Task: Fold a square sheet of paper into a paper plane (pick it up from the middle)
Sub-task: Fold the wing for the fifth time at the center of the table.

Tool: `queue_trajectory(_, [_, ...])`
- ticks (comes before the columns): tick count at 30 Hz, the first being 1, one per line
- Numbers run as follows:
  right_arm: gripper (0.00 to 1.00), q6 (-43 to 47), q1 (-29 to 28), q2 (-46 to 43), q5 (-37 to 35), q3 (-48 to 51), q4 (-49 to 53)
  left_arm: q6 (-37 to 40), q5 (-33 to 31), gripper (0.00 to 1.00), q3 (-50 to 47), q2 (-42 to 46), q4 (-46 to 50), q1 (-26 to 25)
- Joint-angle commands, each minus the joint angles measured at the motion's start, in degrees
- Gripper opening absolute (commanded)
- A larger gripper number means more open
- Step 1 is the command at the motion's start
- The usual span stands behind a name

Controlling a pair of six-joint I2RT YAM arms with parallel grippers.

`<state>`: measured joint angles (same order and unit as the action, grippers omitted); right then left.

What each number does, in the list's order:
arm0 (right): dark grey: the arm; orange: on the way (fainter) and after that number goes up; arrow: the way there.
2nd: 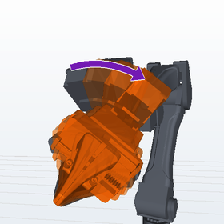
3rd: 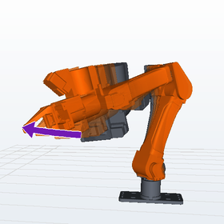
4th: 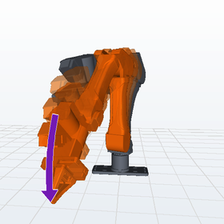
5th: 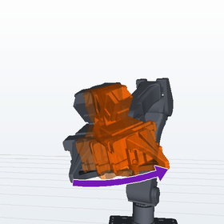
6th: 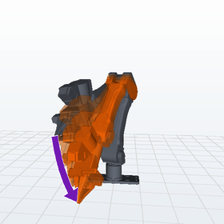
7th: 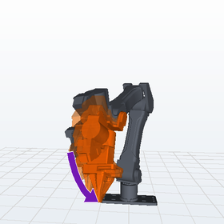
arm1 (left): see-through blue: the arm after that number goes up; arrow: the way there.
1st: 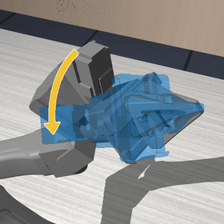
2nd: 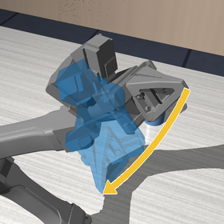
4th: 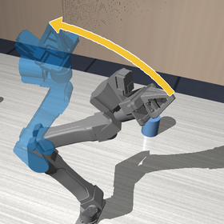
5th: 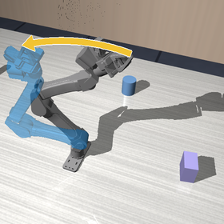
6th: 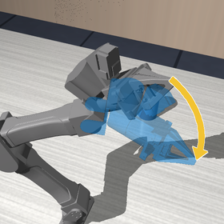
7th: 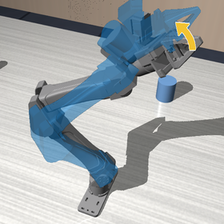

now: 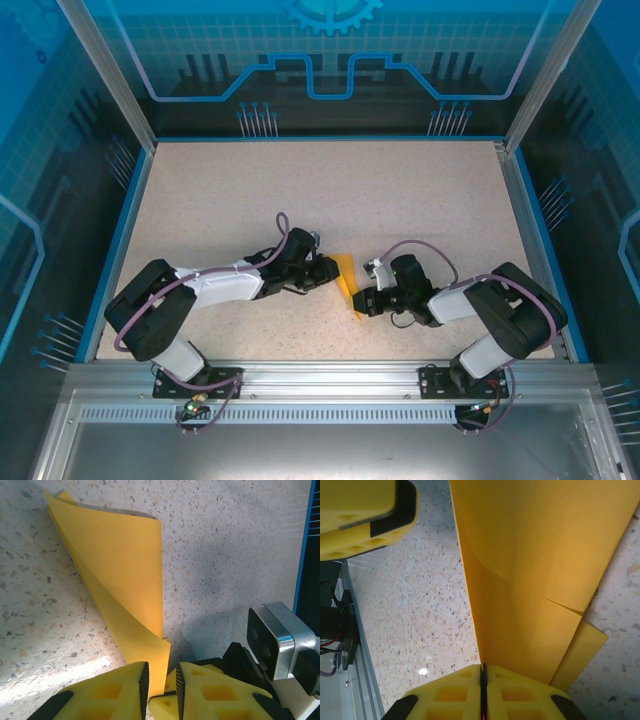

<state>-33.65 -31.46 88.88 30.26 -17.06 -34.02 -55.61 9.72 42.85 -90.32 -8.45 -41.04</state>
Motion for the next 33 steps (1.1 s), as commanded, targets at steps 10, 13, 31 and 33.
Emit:
queue_trajectory(10, [0.1,-1.3,1.22,2.61,-0.43,1.17,-2.74,-0.76,-0.44,0.23,-0.66,-0.42,-2.21,0.17])
queue_trajectory(13, [0.1,-2.41,1.47,3.05,-0.28,1.15,-3.8,-1.05,-0.44,0.23,-0.78,-0.43,-2.55,0.21])
queue_trajectory(31, [0.1,-7.71,4.71,5.26,3.1,1.36,-5.36,-0.66,1.18,0.21,-0.55,-2.73,-4.76,-0.33])
queue_trajectory(33, [0.1,-8.88,4.92,6.24,3.24,1.56,-6.44,-0.61,1.34,0.21,-0.43,-3.05,-5.3,-0.43])
